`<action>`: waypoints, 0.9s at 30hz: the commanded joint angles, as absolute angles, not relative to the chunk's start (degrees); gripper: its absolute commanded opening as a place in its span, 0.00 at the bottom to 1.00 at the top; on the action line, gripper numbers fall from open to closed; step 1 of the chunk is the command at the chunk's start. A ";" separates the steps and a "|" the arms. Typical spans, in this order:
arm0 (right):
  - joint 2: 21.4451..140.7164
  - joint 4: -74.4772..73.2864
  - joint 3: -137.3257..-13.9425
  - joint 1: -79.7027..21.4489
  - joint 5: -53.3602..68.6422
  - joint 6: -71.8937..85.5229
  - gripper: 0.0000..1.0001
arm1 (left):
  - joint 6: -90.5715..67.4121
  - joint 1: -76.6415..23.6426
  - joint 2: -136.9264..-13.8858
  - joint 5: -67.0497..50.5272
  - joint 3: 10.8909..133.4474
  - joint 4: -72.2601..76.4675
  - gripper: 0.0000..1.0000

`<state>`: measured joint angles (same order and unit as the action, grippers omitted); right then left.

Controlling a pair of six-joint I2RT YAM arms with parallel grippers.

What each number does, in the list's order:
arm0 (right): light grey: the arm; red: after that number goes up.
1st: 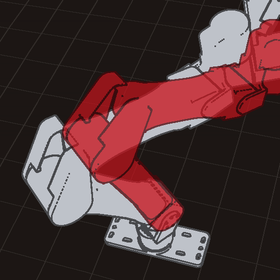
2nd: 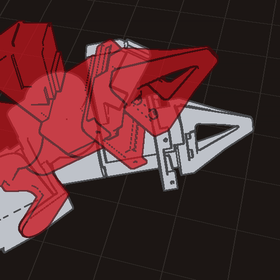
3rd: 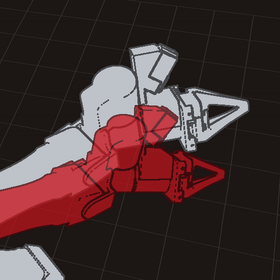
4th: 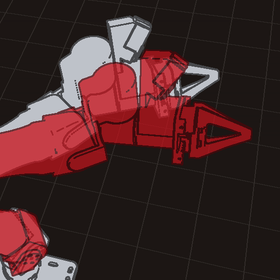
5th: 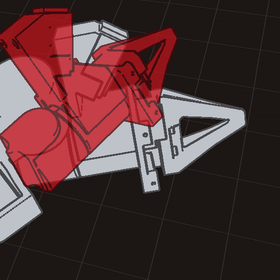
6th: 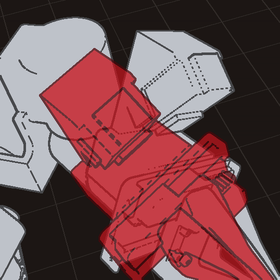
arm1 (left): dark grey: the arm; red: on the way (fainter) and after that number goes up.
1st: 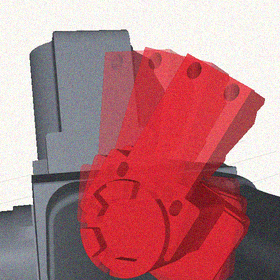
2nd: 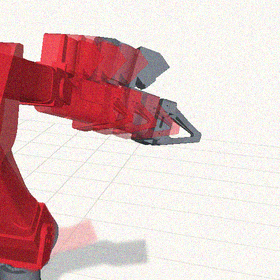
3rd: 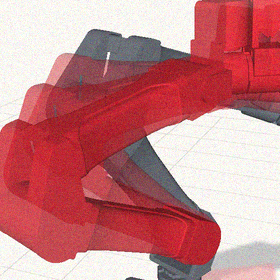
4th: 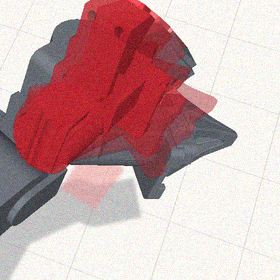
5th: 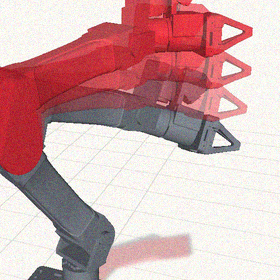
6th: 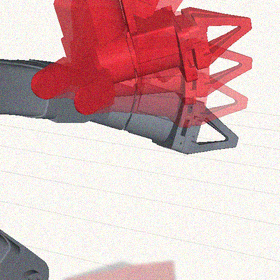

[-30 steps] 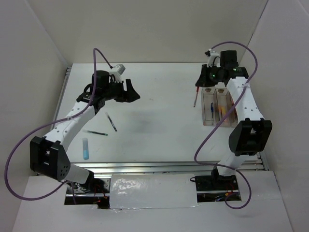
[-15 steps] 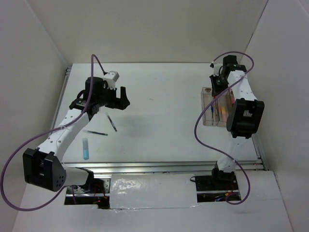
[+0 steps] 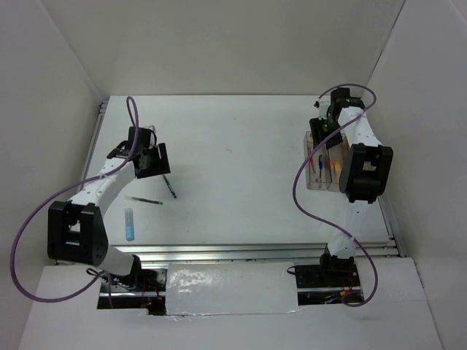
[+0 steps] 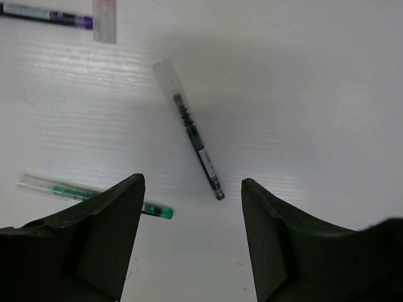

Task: Sort the stationery into containers
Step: Place the pen in the storage box, then pick up the pen from the center of the board.

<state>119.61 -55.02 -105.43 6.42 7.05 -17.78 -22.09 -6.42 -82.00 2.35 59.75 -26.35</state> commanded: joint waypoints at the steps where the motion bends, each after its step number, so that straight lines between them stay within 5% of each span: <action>1: 117.96 -55.81 -107.84 5.10 6.77 -16.09 0.59 | -25.22 -5.19 -87.17 5.45 61.08 -28.82 0.74; 20: 107.14 -59.59 -107.76 2.64 16.35 -13.89 0.61 | -27.07 -8.35 -105.03 1.50 65.04 -30.15 0.54; 23: 105.91 -59.33 -107.49 2.46 17.66 -13.80 0.60 | -26.63 -8.88 -104.77 0.62 63.12 -28.75 0.47; 27: 102.32 -57.14 -105.56 2.29 21.87 -12.92 0.60 | -24.79 -9.93 -103.80 -4.02 60.39 -26.02 0.25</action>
<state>108.62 -58.22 -106.06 2.98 17.76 -14.13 -25.69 -8.60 -102.54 1.52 63.81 -27.81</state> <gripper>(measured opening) 0.605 0.294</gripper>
